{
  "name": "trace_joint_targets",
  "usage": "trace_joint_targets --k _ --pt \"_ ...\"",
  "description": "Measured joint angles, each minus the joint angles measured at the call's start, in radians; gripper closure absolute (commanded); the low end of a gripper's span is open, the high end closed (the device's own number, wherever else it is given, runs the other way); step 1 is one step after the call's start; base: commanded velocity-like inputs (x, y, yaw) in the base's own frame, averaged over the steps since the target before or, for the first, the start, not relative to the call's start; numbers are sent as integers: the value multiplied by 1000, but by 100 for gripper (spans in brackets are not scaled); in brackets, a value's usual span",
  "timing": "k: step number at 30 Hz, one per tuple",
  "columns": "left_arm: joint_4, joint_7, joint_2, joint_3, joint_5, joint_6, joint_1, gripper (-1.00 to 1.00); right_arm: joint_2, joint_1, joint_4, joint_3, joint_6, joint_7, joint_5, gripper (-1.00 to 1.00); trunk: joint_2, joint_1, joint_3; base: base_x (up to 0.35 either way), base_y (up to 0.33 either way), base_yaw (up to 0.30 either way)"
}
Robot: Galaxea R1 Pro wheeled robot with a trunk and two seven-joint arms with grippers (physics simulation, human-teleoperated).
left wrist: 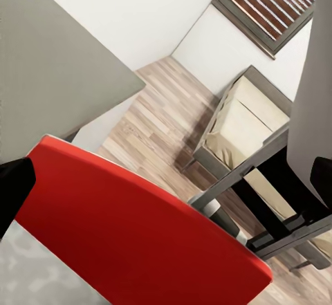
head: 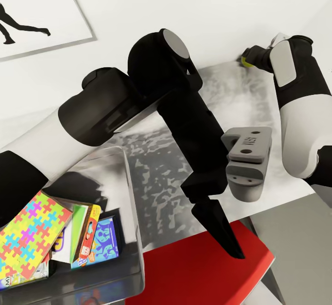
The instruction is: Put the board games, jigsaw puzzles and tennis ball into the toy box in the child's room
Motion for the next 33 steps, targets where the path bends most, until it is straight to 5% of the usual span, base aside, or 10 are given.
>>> trace_joint_targets --k 13,33 --pt "0 0 0 1 0 0 0 -100 0 11 -95 4 6 2 -3 100 0 0 3 -141 -91 0" --pt "0 0 4 2 7 0 0 -100 1 15 -106 4 8 2 -2 100 0 0 35 -106 -26 0"
